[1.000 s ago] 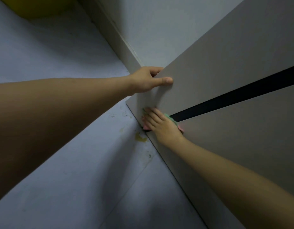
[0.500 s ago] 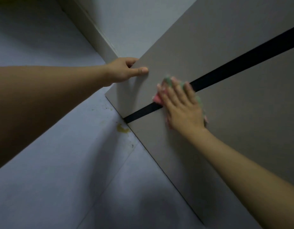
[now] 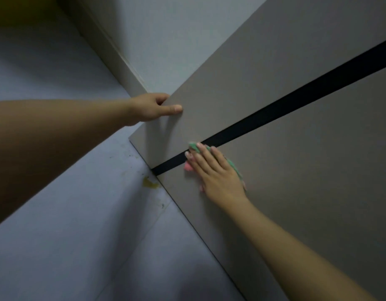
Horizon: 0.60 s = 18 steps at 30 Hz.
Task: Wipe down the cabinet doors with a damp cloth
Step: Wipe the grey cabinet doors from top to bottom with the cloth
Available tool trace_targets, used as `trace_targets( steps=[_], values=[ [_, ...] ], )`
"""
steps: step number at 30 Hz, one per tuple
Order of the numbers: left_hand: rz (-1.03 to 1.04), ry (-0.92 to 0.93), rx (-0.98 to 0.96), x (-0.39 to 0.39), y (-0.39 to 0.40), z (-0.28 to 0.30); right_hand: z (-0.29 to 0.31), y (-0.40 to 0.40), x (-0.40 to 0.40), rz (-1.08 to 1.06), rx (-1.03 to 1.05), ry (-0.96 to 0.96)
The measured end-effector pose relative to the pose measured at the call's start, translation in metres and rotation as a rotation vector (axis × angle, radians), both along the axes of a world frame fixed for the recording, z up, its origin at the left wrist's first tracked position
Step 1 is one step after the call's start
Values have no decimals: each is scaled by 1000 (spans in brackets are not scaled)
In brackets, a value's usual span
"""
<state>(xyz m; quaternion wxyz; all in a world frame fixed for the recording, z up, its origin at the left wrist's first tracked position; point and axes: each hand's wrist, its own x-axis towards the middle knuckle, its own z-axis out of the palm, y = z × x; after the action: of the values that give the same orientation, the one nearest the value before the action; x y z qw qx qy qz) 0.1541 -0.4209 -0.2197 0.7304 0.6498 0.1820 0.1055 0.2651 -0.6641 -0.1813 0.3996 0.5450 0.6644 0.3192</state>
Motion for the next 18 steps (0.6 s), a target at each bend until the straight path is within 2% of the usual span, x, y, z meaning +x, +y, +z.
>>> trace_targets(
  steps=[2, 6, 8, 10, 14, 16, 18],
  values=[
    [-11, -7, 13, 1, 0, 3, 33, -24, 8, 0, 92, 39],
    [-7, -21, -1, 2, -5, 0, 103, -36, 13, -18, 491, 34],
    [9, -41, -27, 3, -9, 0, 105, -24, 11, -54, 606, 33],
    [26, -47, -49, -1, -13, 5, 82, -10, 8, -83, 693, 74],
    [28, -48, -87, -3, -18, 9, 23, -25, 5, -107, 596, 119],
    [56, -59, -115, -5, -24, 15, 12, -41, 6, -136, 527, 122],
    [76, -77, -149, -7, -28, 22, 18, -50, 5, -133, 561, 145]
  ],
)
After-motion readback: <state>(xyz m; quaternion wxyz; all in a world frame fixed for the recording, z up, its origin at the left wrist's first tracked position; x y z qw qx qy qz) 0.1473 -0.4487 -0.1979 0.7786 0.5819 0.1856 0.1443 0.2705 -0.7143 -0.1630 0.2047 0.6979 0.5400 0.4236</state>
